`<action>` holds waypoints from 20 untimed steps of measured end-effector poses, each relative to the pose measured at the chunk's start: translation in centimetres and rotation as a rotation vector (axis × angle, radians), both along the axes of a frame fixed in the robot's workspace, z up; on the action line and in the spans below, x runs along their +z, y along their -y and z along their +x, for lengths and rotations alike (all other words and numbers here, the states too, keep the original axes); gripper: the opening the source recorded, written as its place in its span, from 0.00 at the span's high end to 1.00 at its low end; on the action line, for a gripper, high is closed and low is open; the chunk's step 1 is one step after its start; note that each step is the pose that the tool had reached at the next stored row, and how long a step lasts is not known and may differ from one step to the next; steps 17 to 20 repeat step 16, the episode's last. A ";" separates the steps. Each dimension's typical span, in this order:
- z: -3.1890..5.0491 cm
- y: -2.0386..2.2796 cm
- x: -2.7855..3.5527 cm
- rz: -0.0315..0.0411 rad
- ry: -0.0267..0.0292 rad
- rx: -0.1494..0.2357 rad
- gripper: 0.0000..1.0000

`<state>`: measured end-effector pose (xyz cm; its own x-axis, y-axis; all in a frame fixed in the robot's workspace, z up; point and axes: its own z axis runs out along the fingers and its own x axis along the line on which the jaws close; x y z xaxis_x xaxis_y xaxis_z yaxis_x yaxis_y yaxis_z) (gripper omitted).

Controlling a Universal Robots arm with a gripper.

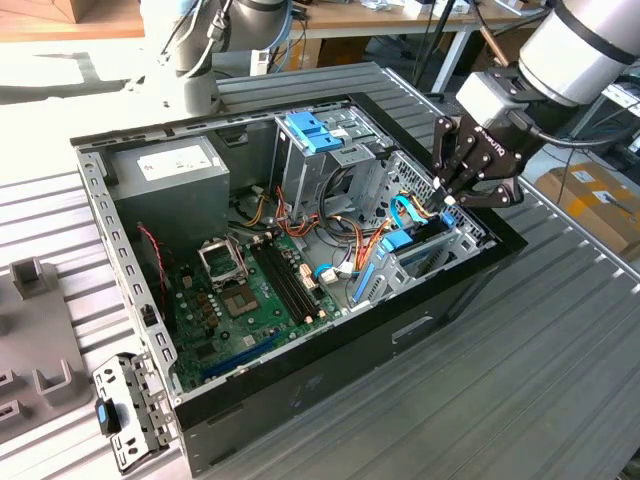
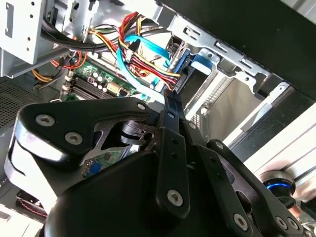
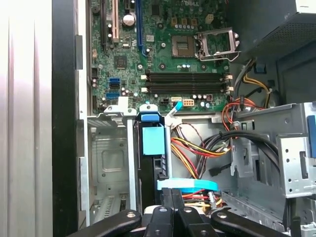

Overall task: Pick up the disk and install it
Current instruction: 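Insert the second disk wire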

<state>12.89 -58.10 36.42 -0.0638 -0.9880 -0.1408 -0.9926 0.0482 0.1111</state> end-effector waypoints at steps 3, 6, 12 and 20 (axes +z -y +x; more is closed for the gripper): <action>0.55 0.00 0.45 0.0049 0.0000 0.000 0.89; 1.09 0.00 1.23 0.0136 0.0000 0.000 0.89; 1.64 0.00 1.89 0.0224 0.0000 0.000 0.89; 1.66 0.00 1.88 0.0226 0.0000 0.000 0.89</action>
